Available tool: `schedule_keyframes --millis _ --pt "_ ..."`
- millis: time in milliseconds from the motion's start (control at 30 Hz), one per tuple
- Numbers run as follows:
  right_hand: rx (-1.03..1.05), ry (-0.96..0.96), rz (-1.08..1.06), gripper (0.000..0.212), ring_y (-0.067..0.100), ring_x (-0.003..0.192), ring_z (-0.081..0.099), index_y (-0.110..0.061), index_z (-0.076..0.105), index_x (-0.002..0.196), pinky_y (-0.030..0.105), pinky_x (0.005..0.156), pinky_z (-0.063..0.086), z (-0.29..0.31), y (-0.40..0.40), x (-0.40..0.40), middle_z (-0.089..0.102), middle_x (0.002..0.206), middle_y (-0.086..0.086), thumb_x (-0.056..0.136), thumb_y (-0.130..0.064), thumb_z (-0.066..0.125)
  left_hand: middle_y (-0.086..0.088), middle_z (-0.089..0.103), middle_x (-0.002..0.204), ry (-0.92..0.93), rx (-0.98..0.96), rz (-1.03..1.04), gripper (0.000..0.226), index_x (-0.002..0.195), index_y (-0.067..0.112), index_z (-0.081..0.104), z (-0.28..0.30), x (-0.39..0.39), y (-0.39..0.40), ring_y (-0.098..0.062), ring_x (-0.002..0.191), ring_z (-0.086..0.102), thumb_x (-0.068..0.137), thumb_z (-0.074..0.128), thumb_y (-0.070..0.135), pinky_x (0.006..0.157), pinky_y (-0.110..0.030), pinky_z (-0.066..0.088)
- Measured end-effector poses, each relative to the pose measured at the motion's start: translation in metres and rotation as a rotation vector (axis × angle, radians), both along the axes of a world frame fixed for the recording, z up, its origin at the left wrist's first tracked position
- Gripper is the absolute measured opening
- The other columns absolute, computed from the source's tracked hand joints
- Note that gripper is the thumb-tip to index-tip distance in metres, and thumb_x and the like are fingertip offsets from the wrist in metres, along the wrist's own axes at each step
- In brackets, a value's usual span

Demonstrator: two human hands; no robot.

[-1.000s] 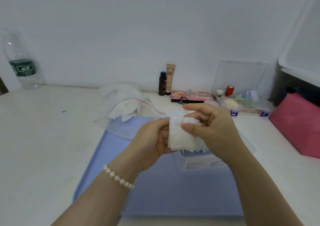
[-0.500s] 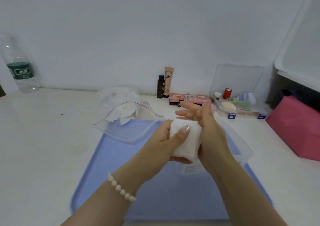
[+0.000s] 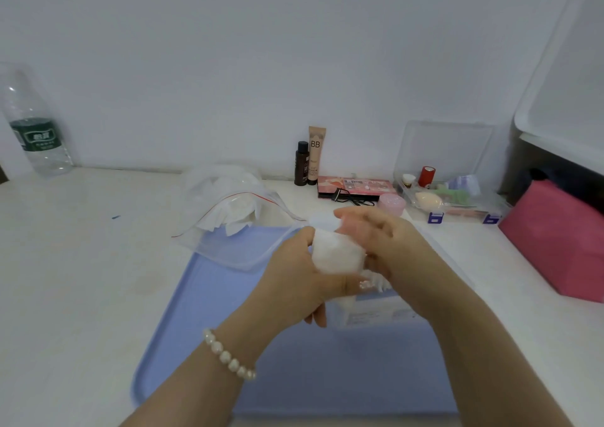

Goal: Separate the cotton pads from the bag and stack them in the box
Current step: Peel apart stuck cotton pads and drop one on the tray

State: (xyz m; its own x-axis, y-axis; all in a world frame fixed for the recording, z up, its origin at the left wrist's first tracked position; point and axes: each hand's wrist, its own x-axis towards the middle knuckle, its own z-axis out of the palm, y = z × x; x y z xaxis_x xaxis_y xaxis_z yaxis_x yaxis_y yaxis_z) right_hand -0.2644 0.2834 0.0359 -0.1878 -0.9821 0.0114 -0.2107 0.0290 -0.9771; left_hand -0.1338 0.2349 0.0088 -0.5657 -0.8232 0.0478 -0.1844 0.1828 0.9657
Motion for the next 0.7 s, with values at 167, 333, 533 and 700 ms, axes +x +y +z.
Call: schedule_keyframes --millis 167,333,533,700 --pt "0.021 0.229 -0.036 0.036 0.019 0.077 0.068 -0.013 0.069 0.089 0.033 0.072 0.057 -0.001 0.006 0.003 0.071 0.087 0.010 0.059 -0.024 0.085 -0.003 0.064 0.067 -0.087 0.000 0.020 0.051 0.098 0.015 0.051 0.002 -0.002 0.002 -0.014 0.027 0.046 0.061 0.085 0.020 0.033 -0.022 0.036" --pt "0.018 0.261 0.025 0.024 0.010 0.059 0.059 -0.004 0.067 0.079 0.020 0.054 0.048 0.007 0.011 -0.003 0.067 0.073 0.013 0.068 -0.021 0.080 0.000 0.063 0.068 -0.108 -0.028 0.075 0.043 0.090 0.019 0.049 0.006 -0.006 0.004 -0.014 0.026 0.045 0.064 0.083 0.022 0.033 -0.022 0.033" --pt "-0.003 0.131 -0.181 0.015 0.016 0.052 0.064 -0.002 0.065 0.082 0.023 0.048 0.053 0.031 0.021 -0.044 0.069 0.070 0.011 0.075 -0.012 0.074 0.004 0.064 0.072 -0.103 -0.233 0.081 0.052 0.094 0.024 0.046 0.026 -0.021 0.003 -0.008 0.052 0.061 0.061 0.083 0.042 0.048 -0.025 0.044" --pt "-0.073 0.501 -0.662 0.014 0.030 0.061 0.065 -0.008 0.059 0.070 0.039 0.060 0.056 0.036 0.027 -0.106 0.067 0.071 0.015 0.076 -0.015 0.069 0.003 0.065 0.110 -0.271 -0.936 -0.077 0.031 0.104 0.017 0.064 0.025 -0.054 -0.021 -0.020 0.105 0.054 0.090 0.053 0.043 0.090 -0.034 0.040"
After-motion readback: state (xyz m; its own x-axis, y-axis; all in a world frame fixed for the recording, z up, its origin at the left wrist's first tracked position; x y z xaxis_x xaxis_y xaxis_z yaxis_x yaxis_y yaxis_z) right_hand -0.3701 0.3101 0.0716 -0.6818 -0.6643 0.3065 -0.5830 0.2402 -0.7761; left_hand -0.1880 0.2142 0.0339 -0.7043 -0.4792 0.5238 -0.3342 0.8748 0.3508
